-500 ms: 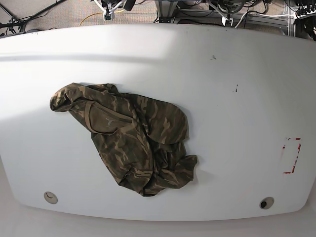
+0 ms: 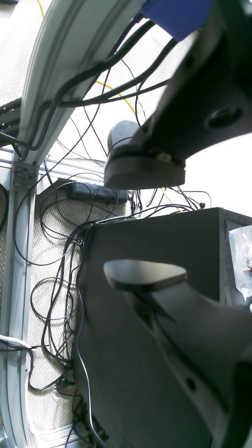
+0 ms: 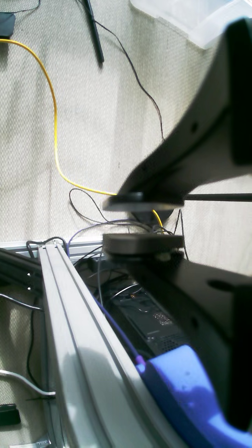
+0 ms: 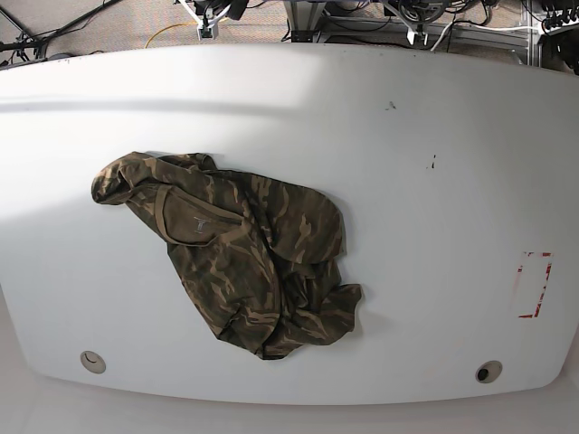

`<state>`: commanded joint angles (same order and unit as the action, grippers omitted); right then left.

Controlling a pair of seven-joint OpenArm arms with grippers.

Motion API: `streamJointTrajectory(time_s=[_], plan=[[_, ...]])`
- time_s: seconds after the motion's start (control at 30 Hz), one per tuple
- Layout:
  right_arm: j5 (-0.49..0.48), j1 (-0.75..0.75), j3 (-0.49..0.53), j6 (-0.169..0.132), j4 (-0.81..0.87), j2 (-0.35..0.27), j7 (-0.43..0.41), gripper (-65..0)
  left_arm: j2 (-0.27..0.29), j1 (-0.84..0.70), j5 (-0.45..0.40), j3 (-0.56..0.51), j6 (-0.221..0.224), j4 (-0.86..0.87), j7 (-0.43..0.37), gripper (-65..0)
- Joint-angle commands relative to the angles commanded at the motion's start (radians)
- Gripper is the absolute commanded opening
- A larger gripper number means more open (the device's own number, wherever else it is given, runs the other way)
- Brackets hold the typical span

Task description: Fold the T-shirt properly

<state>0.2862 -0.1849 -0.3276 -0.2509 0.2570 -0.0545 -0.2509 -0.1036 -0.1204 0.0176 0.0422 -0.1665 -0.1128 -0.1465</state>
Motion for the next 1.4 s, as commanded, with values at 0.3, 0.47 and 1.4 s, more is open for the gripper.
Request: streamJointTrajectory(time_s=[0.3,0.47,1.4], plan=[[-0.005,-0.021,0.000,0.000,0.002,0.000,-0.009,-54.9,-0.002,-0.121,0.003,0.005,-0.003,-0.195,-0.002,-35.1],[-0.006,-0.092,-0.002,0.000,0.075,0.015,-0.048,-54.9,-0.002,-0.209,0.005,0.005,-0.003,-0.338,-0.002,-35.6],[-0.011,-0.689,-0.003,-0.008,0.899,0.198,-0.046,-54.9,-0.041,-0.747,0.008,0.118,-0.005,-1.115,-0.002,-35.6]])
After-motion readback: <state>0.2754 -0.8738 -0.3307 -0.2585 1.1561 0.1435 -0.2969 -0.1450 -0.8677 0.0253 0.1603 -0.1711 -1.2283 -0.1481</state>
